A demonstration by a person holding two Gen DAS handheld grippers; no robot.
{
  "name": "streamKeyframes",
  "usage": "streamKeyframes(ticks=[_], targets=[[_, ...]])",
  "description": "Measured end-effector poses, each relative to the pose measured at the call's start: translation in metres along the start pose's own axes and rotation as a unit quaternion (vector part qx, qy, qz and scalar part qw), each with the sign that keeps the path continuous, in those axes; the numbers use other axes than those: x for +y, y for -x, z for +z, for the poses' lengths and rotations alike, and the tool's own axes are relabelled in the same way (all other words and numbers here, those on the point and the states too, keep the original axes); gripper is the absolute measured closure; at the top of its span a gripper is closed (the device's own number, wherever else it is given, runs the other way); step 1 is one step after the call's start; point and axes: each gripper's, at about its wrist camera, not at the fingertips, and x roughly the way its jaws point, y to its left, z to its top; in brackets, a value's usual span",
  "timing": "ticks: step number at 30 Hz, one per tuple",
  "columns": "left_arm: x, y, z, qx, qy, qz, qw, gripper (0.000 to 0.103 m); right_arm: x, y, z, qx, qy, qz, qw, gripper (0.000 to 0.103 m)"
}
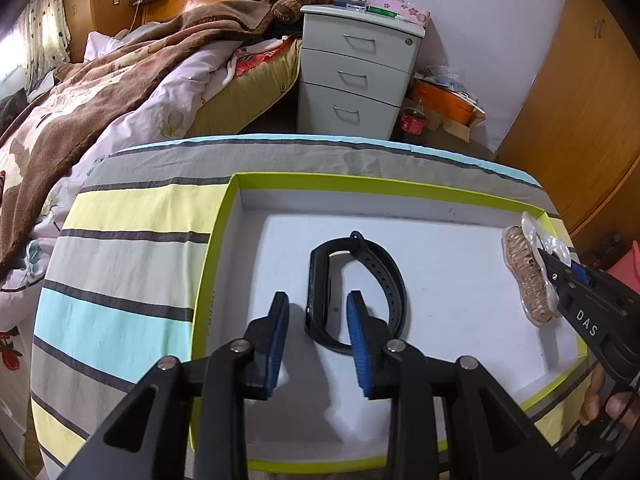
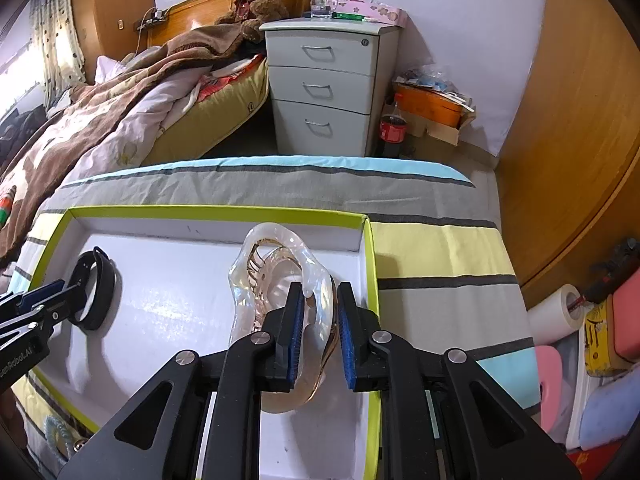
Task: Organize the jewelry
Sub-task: 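Carry the watch band and claw clip into the green box and release both, then withdraw both tools from the box back toward the remaining jewelry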
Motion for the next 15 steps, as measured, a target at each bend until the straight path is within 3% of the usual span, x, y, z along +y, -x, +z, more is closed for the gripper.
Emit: streamKeyframes(ticks=[4,7,15], targets=[[0.000,0.005,0.000,-0.005,0.003,-0.002,1.0000,0.066,0.000,0.003,0.001,-0.004,-0.001,0.007,1.000,0.078],[0.000,0.011,-0.001,-0.010,0.007,-0.004,0.9999,0.062,0.000,0.008,0.000,-0.013,-0.006,0.006,1.000,0.065],[-0.007,0.034,-0.007,-0.031,-0.001,-0.012,0.9994,0.056,-0.002,0.033,-0.005,-0.038,-0.020,0.015,0.999,0.063]])
